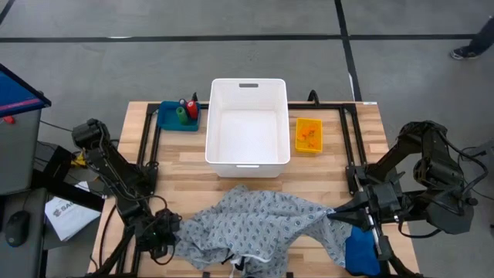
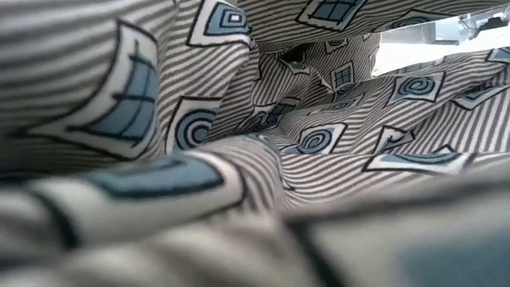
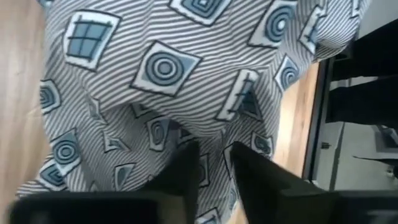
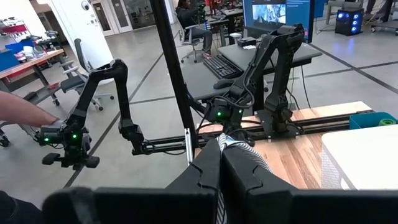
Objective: Pick & place medical supplies in basket/bin
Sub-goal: Put the gray patient gown into the white bin
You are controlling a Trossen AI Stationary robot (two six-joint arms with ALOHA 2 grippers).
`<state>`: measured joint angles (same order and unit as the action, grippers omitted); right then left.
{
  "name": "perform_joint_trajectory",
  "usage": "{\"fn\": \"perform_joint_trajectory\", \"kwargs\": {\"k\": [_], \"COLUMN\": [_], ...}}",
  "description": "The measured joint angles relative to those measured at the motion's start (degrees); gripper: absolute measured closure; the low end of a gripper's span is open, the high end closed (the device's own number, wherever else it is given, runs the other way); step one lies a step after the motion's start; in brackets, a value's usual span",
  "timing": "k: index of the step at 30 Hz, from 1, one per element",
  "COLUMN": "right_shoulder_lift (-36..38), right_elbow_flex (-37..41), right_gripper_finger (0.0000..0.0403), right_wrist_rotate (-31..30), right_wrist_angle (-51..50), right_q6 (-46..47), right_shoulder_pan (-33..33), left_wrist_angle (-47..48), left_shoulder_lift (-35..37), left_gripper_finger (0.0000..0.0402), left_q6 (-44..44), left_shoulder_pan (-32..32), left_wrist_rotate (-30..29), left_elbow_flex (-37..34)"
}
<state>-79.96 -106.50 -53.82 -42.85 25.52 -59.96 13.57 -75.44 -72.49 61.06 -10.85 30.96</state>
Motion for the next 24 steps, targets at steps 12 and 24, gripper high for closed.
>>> {"fn": "perform_joint_trajectory", "kwargs": {"k": [12,24], "right_shoulder_lift": [0.0,0.78], "right_elbow_flex": [-0.02,0.0], "right_gripper_finger": [0.0403,0.0403], "right_wrist_rotate": [-0.04,-0.3], "right_wrist_angle": [-0.02,-2.22], "right_q6": [-0.22,-0.24], "right_shoulder_pan": [0.0,-1.06], "left_wrist_angle": [-0.83,-0.95], "left_shoulder_lift": [4.11,18.5], "left_gripper_finger": [0.0401,0.0401], "left_q6": [0.49,13.64], "left_shoulder_pan": [0.68,1.27], "left_wrist_rotate": [-2.24,-15.2], "left_elbow_flex": [0.0,9.3]}}
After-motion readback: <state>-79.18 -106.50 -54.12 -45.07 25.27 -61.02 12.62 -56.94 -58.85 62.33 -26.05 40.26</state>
